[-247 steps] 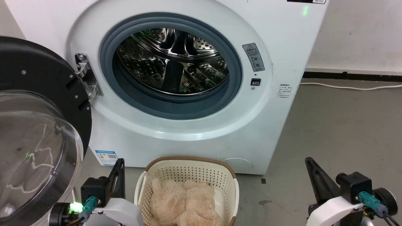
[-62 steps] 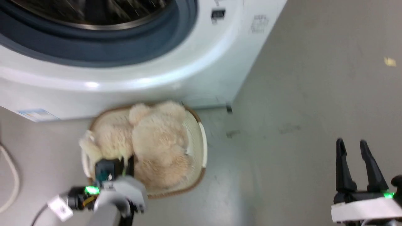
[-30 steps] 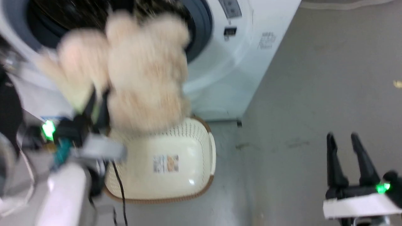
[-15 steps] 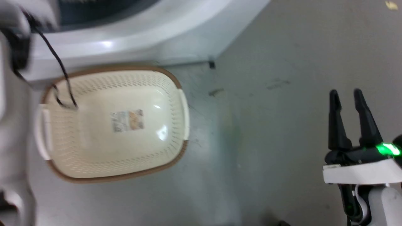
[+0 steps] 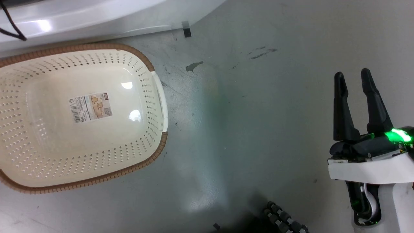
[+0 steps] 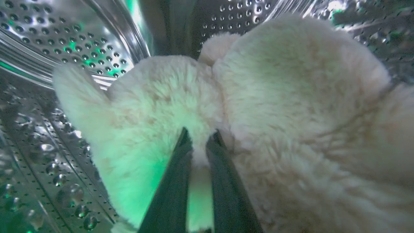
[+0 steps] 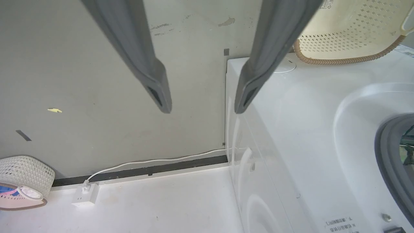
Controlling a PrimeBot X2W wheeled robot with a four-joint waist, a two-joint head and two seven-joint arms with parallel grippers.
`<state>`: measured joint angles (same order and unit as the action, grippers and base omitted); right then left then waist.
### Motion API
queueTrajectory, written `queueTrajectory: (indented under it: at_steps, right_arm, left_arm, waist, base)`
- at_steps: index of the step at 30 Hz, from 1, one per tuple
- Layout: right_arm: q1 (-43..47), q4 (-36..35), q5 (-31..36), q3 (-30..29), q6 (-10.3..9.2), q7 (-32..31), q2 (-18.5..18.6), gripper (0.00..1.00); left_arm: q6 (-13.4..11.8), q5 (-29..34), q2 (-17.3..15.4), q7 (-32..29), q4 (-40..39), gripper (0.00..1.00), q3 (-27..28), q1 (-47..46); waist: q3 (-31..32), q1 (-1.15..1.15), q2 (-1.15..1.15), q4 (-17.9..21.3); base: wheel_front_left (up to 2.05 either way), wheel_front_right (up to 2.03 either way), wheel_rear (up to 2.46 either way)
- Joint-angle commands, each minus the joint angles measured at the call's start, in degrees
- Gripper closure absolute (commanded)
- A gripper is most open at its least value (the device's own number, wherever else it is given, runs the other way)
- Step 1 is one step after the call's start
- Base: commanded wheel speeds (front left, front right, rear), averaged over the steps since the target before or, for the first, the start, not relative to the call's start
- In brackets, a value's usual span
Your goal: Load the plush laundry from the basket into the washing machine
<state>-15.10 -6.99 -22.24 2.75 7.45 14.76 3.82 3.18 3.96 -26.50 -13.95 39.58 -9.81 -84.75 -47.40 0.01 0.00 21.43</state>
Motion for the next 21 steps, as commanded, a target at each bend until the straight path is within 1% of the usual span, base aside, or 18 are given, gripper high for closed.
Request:
queueTrajectory:
  at_steps: [1, 2, 3, 4, 5, 8, 12, 17, 21]
  right_arm:
    - [-1.05, -0.39, -0.06, 0.06, 0.03, 0.24, -0.19, 0.0]
    - [-1.08, -0.36, -0.07, -0.03, 0.03, 0.24, -0.2, 0.0]
    - [-1.1, -0.3, -0.04, -0.14, 0.03, 0.24, -0.21, 0.0]
    - [-1.07, -0.22, 0.06, -0.22, 0.03, 0.24, -0.2, 0.0]
    - [-1.09, -0.21, 0.26, -0.26, 0.03, 0.24, -0.15, 0.0]
    - [-1.07, -0.54, 0.55, -1.44, 0.03, 0.24, -0.18, 0.0]
    - [-0.68, -0.66, 1.05, -2.81, 0.03, 0.24, -0.31, 0.0]
    - [1.28, 0.34, 1.26, -4.53, 0.03, 0.24, -0.43, 0.0]
    - [3.63, 0.71, 2.82, -5.79, 0.03, 0.24, -0.5, 0.0]
  left_arm:
    - [-0.23, 0.14, -0.26, 0.31, 1.07, 1.0, -0.21, -1.33]
    - [-0.23, 0.0, -0.14, 0.62, 1.83, 1.0, -0.28, -1.51]
    - [-0.3, -0.19, 0.03, 1.12, 2.53, 0.73, -0.32, -1.57]
    - [-0.46, -0.36, 0.18, 1.79, 3.16, 0.09, -0.33, -1.51]
    - [-0.61, -0.58, 0.3, 2.49, 3.84, 0.0, -0.3, -1.33]
    - [-0.85, -1.26, 0.75, 5.03, 5.81, 0.0, -0.34, -0.26]
    - [-0.4, -2.28, 1.63, 10.25, 7.47, 0.0, -0.77, 1.82]
    - [0.61, -6.18, 3.6, 17.86, 9.92, 0.0, 0.59, 8.33]
    - [1.85, -8.9, 5.13, 23.44, 11.06, 0.0, 0.95, 16.12]
  waist:
    - [-0.16, -0.01, 0.0, -0.04]
    - [-0.18, -0.01, 0.0, -0.15]
    - [-0.09, -0.01, 0.0, -0.29]
    - [0.11, -0.01, 0.0, -0.47]
    - [0.43, -0.01, 0.0, -0.65]
    - [2.15, -0.01, 0.0, -1.49]
    - [5.86, -0.01, 0.0, -3.01]
    - [13.86, -0.01, 0.0, -5.53]
    - [21.34, -0.01, 0.0, -7.9]
  base:
    - [0.0, 0.0, 0.0]
    - [0.0, 0.0, 0.0]
    - [0.0, 0.0, 0.0]
    - [0.0, 0.0, 0.0]
    - [0.0, 0.0, 0.0]
    - [0.0, 0.0, 0.0]
    - [0.0, 0.0, 0.0]
    - [0.0, 0.0, 0.0]
    - [0.0, 0.0, 0.0]
